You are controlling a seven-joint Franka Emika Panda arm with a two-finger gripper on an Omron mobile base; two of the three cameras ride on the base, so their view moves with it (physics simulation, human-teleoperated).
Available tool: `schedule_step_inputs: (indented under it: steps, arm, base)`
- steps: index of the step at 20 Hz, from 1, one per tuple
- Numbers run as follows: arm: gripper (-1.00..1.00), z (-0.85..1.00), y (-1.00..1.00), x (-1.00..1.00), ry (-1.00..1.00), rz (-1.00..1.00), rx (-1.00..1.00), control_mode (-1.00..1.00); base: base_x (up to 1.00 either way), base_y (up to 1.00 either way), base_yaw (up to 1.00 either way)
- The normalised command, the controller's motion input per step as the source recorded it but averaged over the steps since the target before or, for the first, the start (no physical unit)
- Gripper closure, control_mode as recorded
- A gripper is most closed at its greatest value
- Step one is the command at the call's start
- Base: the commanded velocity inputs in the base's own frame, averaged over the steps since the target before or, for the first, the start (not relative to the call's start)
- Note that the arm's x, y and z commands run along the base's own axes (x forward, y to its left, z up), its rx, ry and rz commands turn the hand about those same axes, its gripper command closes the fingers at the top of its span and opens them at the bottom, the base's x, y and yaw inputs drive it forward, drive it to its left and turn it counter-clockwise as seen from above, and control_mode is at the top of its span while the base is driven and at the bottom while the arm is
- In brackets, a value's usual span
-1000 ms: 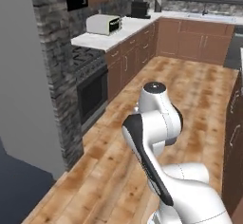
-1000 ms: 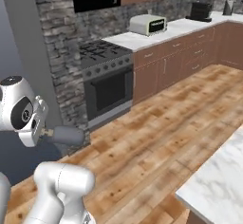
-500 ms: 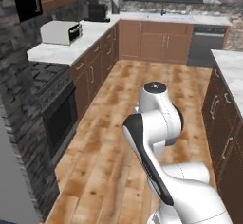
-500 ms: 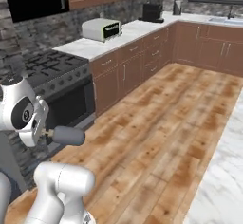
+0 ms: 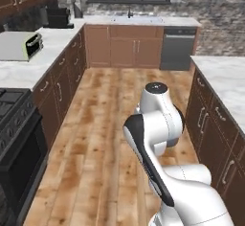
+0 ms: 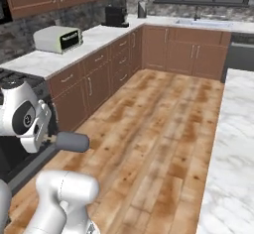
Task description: Restock the sink supplies by placing the sponge and soap dispenser on the counter and next to the sink. Make sure the soap dispenser is upright.
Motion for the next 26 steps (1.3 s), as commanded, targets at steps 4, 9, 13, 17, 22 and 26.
schedule_step_inputs:
  steps: [4, 9, 13, 17, 22, 26]
  arm:
    - [1.00, 0.00, 0.00, 0.00, 0.00, 0.00, 0.00, 1.00]
    - [1.00, 0.00, 0.00, 0.00, 0.00, 0.00, 0.00, 1.00]
    - [1.00, 0.00, 0.00, 0.00, 0.00, 0.00, 0.00, 1.00]
    - [1.00, 0.00, 0.00, 0.00, 0.00, 0.00, 0.00, 1.00]
    - [1.00, 0.00, 0.00, 0.00, 0.00, 0.00, 0.00, 1.00]
    - [1.00, 0.00, 0.00, 0.00, 0.00, 0.00, 0.00, 1.00]
  base:
    - [1.00, 0.05, -0.30]
    - [1.00, 0.15, -0.26]
    - [1.00, 0.24, -0.21]
    - [1.00, 0.29, -0.18]
    - [1.00, 0.24, -0.15]
    - [1.00, 0.24, -0.14]
